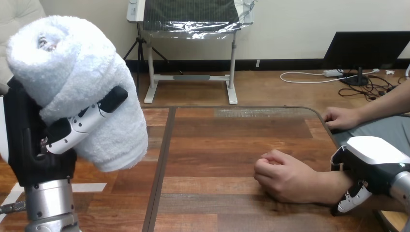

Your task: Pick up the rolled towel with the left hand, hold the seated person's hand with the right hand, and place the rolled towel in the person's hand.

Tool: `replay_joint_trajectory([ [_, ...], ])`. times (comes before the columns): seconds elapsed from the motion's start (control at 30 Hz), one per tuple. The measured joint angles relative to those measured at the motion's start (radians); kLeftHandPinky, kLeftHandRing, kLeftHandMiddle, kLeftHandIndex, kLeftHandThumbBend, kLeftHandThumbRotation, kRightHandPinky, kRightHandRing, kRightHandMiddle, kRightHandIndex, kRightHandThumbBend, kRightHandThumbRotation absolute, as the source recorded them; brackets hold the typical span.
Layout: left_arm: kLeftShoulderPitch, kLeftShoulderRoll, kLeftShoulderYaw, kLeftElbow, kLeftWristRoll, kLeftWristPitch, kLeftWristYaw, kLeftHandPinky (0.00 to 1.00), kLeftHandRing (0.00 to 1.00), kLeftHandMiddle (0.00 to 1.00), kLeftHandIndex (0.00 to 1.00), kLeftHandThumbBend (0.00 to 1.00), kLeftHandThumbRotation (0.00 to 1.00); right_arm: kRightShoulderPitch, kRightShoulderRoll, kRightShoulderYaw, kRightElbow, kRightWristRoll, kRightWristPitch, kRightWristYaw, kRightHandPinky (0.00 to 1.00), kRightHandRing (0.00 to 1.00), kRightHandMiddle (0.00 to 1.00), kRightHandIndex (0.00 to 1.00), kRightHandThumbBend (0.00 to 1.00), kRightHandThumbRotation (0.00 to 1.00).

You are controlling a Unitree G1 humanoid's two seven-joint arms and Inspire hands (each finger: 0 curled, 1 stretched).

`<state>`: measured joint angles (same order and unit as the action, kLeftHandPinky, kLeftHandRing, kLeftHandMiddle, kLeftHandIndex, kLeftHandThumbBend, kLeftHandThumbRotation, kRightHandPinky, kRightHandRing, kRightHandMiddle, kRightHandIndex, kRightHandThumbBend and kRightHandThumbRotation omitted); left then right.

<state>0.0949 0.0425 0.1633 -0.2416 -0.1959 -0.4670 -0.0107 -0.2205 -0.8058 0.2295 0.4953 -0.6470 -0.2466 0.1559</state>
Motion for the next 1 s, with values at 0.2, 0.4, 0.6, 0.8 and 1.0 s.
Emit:
replay_joint_trajectory([
  [0.2,0.000,-0.002,0.000,0.000,0.000,0.000,0.000,0.16,0.23,0.31,0.36,0.41,0.00,0.000,0.000,-0.001,0.004,0.014,0.000,-0.008,0.16,0.23,0.32,0.37,0.88,0.00],
  [0.4,0.000,-0.003,0.000,0.000,0.003,0.001,0.001,0.16,0.22,0.31,0.36,0.41,0.00,0.001,0.000,-0.001,0.005,0.025,0.006,-0.009,0.19,0.26,0.35,0.39,0.88,0.00],
  [0.6,0.000,-0.004,0.000,0.000,0.008,0.002,0.001,0.16,0.22,0.31,0.35,0.41,0.00,0.007,0.001,-0.003,-0.009,0.045,0.026,-0.003,0.20,0.27,0.36,0.40,0.90,0.00],
  [0.8,0.000,-0.004,0.000,0.001,0.013,0.001,0.002,0.16,0.23,0.31,0.35,0.43,0.00,0.012,0.001,-0.009,-0.012,0.064,0.022,-0.006,0.21,0.28,0.36,0.40,0.92,0.00],
  [1.0,-0.002,-0.004,0.001,0.005,0.027,0.000,0.004,0.16,0.23,0.31,0.35,0.43,0.00,0.016,0.001,-0.021,-0.015,0.094,0.024,-0.005,0.23,0.30,0.37,0.41,0.92,0.00],
])
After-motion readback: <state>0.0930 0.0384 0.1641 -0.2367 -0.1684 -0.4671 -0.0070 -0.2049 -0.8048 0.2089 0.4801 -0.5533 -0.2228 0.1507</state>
